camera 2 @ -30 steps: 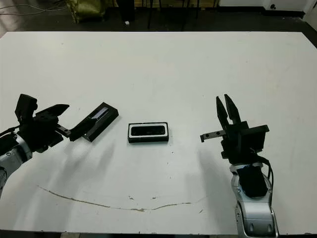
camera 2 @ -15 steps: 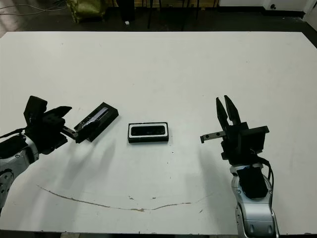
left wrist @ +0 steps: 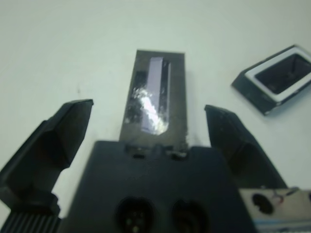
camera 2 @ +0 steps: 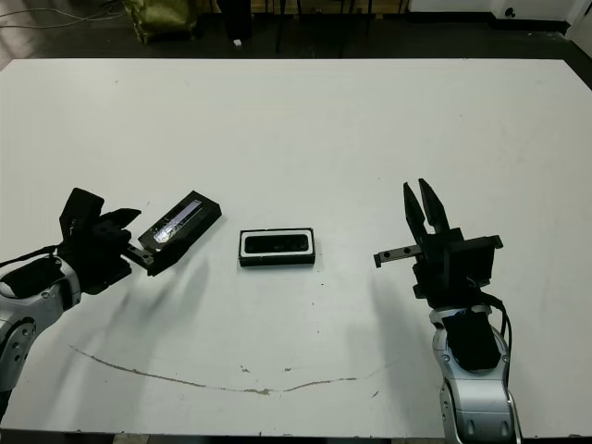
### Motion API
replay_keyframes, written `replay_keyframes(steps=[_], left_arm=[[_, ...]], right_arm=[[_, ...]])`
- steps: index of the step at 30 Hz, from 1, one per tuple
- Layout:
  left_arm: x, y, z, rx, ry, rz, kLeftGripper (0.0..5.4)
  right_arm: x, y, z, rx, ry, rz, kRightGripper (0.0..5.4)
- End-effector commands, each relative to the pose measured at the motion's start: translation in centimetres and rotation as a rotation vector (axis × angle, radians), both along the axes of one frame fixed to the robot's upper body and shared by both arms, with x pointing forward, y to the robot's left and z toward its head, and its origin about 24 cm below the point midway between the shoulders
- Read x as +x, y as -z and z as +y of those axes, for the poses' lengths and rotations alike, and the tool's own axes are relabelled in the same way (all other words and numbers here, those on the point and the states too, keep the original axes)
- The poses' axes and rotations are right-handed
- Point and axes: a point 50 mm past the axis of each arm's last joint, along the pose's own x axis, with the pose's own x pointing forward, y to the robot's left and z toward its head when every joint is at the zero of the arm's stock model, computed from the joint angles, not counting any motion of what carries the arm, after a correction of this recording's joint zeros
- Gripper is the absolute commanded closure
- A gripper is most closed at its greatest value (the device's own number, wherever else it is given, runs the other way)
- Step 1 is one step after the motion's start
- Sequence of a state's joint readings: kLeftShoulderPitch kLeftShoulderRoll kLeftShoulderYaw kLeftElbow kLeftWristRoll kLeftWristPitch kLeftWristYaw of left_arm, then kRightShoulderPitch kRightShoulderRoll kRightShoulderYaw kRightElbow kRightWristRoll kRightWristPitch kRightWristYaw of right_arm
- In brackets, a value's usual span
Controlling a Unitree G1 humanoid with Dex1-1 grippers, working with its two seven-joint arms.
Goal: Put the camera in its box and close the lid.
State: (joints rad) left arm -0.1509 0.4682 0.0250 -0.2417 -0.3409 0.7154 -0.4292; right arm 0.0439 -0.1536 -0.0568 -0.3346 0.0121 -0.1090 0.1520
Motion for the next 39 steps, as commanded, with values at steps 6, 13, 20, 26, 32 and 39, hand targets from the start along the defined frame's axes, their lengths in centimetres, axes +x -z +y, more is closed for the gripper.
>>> replay_keyframes(steps=[6,13,20,26,32,39], left_arm=[[0.1,0.9,0.7,0.046,-0.023,0.055,0.01],[0.1,1.4,0.6,0.054,-0.002,0.064,0.01],[0.0,1.6,0.5,0.11,0.058,0.051,0.01],[0.1,1.9,0.5,0.147,0.079,0.04,0.01],[0.1,2.5,0.6,0.066,0.005,0.073,0.11],[-0.2,3.0,0.5,0.078,-0.02,0.035,1.6]], right_arm=[[-0.1,0.7,-0.3,-0.006,0.012,0.036,5.4],[-0.1,0.8,-0.3,-0.006,0.015,0.046,5.4],[-0.1,0.9,-0.3,-0.009,0.013,0.039,5.4],[-0.1,0.9,-0.3,-0.003,0.015,0.045,5.4],[-0.2,0.8,-0.2,0.002,0.015,0.042,5.4],[-0.2,0.8,-0.2,-0.003,0.019,0.044,5.4]])
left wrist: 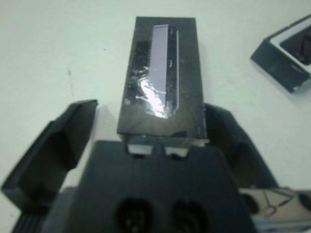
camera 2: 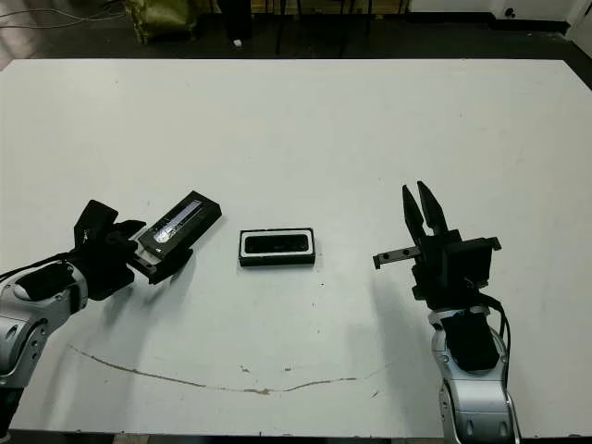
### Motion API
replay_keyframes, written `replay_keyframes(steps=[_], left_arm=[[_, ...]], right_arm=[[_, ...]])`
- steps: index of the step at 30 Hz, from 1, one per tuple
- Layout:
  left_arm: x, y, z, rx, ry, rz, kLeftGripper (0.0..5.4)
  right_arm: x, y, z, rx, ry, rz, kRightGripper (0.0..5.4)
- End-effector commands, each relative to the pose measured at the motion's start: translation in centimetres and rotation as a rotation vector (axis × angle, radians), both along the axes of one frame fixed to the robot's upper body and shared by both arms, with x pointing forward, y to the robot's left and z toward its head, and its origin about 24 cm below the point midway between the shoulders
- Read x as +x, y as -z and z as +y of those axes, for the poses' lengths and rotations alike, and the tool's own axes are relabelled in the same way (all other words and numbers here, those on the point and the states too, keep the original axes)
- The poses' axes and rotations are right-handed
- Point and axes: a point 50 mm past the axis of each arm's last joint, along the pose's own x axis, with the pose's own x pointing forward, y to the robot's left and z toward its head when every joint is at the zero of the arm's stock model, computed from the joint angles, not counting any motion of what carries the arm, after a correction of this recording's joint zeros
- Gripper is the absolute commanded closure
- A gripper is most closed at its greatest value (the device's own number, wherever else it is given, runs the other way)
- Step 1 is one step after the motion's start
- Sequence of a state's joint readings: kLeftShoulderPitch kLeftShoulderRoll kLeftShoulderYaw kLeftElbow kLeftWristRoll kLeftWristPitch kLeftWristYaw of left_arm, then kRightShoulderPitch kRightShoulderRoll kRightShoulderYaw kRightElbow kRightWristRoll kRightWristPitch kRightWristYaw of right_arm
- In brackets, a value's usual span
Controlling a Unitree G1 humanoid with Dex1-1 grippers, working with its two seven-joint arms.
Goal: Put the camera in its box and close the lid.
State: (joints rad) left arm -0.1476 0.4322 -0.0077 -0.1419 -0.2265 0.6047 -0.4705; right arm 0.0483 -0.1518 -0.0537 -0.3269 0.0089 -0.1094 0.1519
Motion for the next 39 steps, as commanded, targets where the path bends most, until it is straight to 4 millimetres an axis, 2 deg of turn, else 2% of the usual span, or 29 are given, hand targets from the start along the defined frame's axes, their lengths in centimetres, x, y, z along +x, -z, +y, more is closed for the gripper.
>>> replay_keyframes(steps=[1,5,8,17,22,26,30,34,39], left_arm=[[-0.6,1.2,0.4,0.026,-0.036,0.037,1.83],[-0.6,1.5,0.4,0.015,-0.027,0.047,2.8],[-0.6,1.6,0.4,0.019,-0.017,0.048,3.18],[-0.7,1.1,0.1,-0.011,0.003,-0.012,3.19],[-0.5,-1.3,-0.1,-0.039,0.03,-0.072,3.19],[-0.1,-3.8,-0.1,-0.047,0.099,-0.154,3.19],[0.4,-5.5,-0.2,-0.013,0.183,-0.222,3.19],[0.7,-6.5,-0.5,-0.002,0.285,-0.258,3.19],[1.2,-6.5,-0.7,-0.005,0.356,-0.241,3.19]], right_arm=[[-0.2,0.5,-0.2,-0.004,0.02,0.034,5.4],[-0.2,0.6,-0.3,0.0,0.013,0.028,5.4],[-0.2,0.6,-0.4,0.004,0.015,0.031,5.4],[-0.3,0.5,-0.2,-0.014,0.027,0.038,5.4],[-0.2,0.5,-0.1,-0.017,0.018,0.04,5.4],[-0.2,0.5,0.0,-0.015,0.027,0.056,5.4],[-0.4,0.6,0.0,-0.015,0.039,0.07,5.4],[-0.5,0.7,0.0,-0.015,0.038,0.072,5.4],[-0.6,0.6,0.1,-0.017,0.04,0.077,5.4]])
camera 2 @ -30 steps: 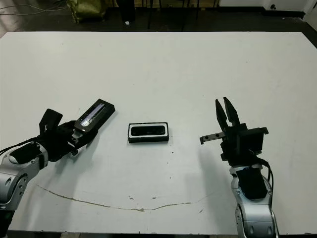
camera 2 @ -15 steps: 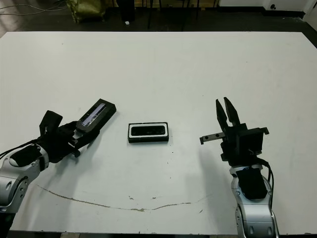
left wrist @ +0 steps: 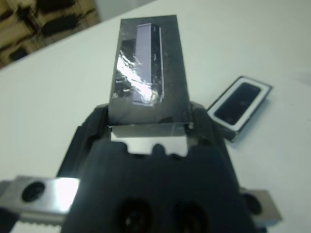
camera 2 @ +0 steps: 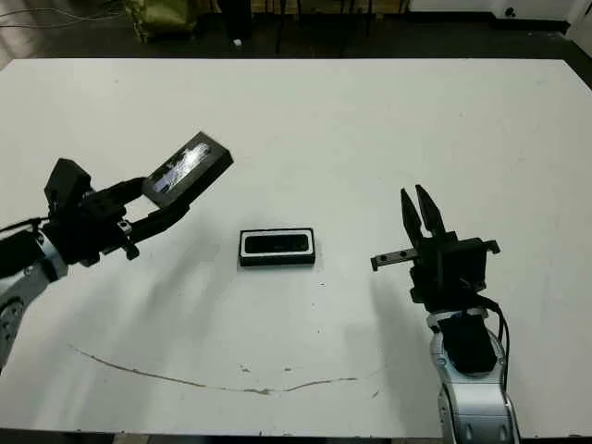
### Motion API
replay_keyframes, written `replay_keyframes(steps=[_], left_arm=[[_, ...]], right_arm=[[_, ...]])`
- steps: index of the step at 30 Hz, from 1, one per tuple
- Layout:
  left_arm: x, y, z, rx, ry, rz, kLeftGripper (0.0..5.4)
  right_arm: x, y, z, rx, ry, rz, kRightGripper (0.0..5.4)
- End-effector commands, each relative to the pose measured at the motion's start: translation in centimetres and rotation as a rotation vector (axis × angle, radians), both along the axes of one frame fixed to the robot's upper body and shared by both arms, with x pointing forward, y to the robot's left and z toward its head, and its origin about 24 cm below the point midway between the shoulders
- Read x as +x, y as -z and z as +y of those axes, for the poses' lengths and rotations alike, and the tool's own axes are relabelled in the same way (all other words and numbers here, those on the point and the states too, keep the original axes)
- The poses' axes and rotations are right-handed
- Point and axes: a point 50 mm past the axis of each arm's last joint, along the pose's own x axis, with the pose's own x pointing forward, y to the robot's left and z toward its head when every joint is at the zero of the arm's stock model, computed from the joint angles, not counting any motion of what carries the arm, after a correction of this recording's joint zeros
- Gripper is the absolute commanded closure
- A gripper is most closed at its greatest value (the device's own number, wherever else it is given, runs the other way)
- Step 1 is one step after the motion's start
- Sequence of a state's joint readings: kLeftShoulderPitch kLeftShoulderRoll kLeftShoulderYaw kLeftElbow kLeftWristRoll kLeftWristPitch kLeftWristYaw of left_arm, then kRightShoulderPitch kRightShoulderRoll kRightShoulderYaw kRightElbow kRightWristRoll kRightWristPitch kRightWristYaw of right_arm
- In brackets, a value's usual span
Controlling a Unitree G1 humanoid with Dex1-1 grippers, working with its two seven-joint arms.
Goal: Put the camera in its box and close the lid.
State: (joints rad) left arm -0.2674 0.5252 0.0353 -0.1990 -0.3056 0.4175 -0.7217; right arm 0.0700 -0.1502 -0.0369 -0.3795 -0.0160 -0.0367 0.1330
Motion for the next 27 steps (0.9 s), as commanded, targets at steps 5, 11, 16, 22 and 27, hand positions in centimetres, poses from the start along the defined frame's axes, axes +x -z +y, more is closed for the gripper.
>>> replay_keyframes(steps=[5,11,16,22,27], left_arm=[[1.1,0.7,0.3,0.077,0.105,0.065,3.19],[2.7,1.9,0.4,0.082,0.226,0.138,3.19],[3.6,3.1,0.3,0.085,0.296,0.189,3.19],[4.0,4.2,0.3,0.081,0.347,0.224,3.19],[4.0,4.8,0.1,0.069,0.384,0.248,3.19]], right_arm=[[-0.1,0.8,-0.2,0.007,0.017,0.039,5.4],[-0.2,0.6,0.0,-0.017,0.03,0.036,5.4],[-0.1,0.7,0.0,-0.014,0.029,0.041,5.4],[-0.1,0.9,0.0,0.004,0.029,0.052,5.4],[0.0,1.0,-0.2,-0.005,0.035,0.061,5.4]])
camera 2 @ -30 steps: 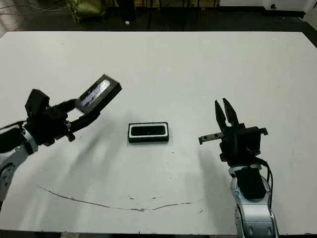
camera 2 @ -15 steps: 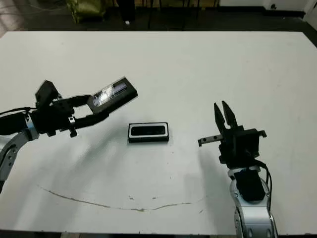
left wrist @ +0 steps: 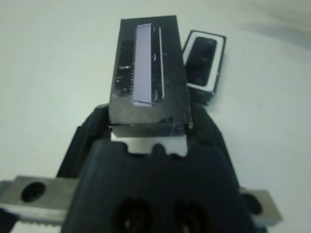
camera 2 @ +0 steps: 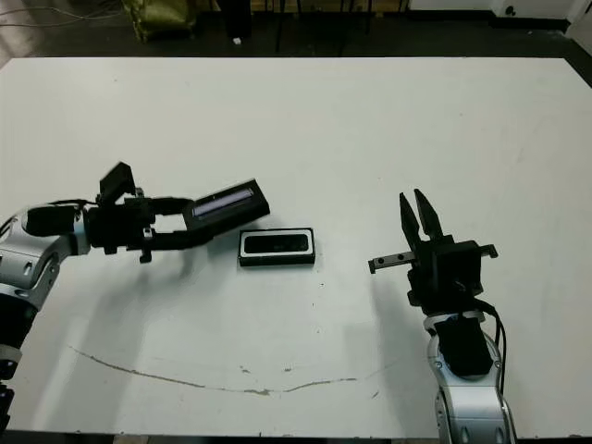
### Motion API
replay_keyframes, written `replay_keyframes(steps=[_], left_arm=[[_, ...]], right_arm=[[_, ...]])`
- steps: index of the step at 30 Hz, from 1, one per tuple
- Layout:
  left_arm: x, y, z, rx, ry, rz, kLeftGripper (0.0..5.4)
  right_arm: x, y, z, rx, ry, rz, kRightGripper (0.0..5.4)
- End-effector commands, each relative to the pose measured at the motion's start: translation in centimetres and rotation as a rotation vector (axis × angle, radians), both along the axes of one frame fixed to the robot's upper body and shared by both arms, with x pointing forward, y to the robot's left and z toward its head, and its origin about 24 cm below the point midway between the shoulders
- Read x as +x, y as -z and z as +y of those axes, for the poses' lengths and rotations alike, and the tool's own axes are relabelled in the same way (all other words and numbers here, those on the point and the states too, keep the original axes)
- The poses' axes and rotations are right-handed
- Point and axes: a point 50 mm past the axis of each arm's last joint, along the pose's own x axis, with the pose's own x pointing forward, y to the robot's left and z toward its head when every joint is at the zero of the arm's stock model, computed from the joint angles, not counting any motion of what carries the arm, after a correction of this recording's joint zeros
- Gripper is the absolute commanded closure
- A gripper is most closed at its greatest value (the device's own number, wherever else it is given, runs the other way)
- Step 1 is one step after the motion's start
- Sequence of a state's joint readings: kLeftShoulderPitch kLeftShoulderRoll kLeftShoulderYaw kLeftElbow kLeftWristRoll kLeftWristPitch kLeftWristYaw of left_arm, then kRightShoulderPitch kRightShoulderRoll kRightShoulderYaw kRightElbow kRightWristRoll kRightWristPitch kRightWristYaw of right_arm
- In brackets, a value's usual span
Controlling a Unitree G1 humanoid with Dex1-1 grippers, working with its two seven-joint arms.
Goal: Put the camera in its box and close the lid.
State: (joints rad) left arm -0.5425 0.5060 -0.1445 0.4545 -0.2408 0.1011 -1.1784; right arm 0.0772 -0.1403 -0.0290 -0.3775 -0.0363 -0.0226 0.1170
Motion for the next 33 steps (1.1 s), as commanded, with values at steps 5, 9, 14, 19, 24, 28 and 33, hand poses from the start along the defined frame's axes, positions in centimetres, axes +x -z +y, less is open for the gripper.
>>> replay_keyframes(steps=[5,9,14,19,24,28,33], left_arm=[[0.1,1.1,-0.4,-0.043,0.034,0.075,3.19],[0.0,1.2,-0.5,-0.067,0.05,0.089,3.19],[-0.2,1.4,-0.8,-0.066,0.1,0.115,3.19],[-0.3,1.5,-1.4,-0.034,0.17,0.132,3.19],[-0.3,1.6,-2.1,-0.035,0.209,0.176,3.19],[-0.4,1.7,-2.4,-0.03,0.228,0.173,3.19],[-0.3,2.2,-2.7,-0.008,0.232,0.186,3.19]], right_arm=[[0.1,0.7,-0.3,-0.007,0.006,0.029,5.4],[0.1,0.8,-0.4,-0.011,0.011,0.034,5.4],[0.0,0.8,-0.3,-0.013,0.008,0.037,5.4],[0.0,0.8,-0.4,-0.017,0.007,0.034,5.4],[-0.1,0.8,-0.3,-0.027,0.013,0.028,5.4],[-0.1,0.8,-0.4,-0.02,0.01,0.032,5.4],[0.0,0.9,-0.4,-0.013,0.01,0.034,5.4]])
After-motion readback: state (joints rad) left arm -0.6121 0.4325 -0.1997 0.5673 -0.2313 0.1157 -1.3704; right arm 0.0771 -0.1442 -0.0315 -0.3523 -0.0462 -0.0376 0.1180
